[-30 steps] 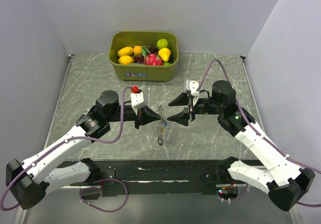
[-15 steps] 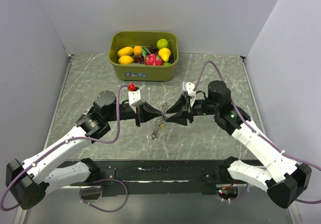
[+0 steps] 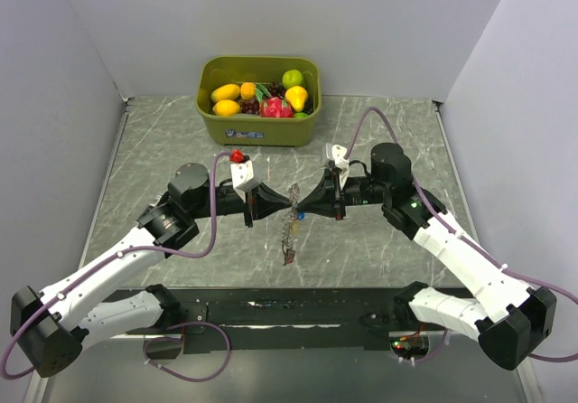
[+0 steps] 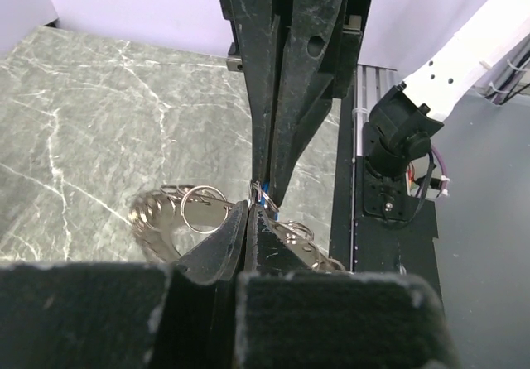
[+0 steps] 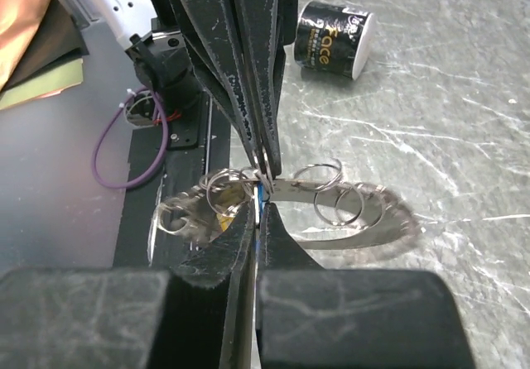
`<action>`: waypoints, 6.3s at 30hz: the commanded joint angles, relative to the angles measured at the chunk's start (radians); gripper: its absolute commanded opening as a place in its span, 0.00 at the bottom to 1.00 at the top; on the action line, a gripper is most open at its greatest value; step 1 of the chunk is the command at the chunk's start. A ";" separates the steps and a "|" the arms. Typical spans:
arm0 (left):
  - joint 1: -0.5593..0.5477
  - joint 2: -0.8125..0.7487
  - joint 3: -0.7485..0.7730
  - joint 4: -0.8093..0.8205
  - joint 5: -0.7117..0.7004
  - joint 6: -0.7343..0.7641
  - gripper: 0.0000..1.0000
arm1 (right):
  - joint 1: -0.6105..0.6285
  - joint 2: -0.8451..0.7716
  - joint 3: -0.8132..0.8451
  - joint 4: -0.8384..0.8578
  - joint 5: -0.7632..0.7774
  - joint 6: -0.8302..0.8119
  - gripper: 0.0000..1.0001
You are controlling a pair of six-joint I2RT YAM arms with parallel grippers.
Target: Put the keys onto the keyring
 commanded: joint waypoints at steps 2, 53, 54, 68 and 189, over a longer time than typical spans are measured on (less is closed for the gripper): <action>-0.004 -0.034 0.018 0.095 -0.030 0.008 0.01 | 0.003 0.011 0.012 -0.015 -0.012 -0.016 0.00; -0.004 -0.110 -0.019 0.055 -0.100 0.003 0.01 | 0.018 -0.253 -0.174 0.185 0.244 0.050 0.93; -0.004 -0.112 -0.020 0.055 -0.100 0.004 0.01 | 0.017 -0.253 -0.174 0.185 0.237 0.048 0.93; -0.004 -0.100 -0.014 0.043 -0.085 0.023 0.01 | 0.017 -0.254 -0.169 0.169 0.220 0.036 1.00; 0.281 0.235 -0.249 0.348 -0.349 -0.509 0.97 | 0.017 -0.138 -0.155 0.194 0.456 0.214 1.00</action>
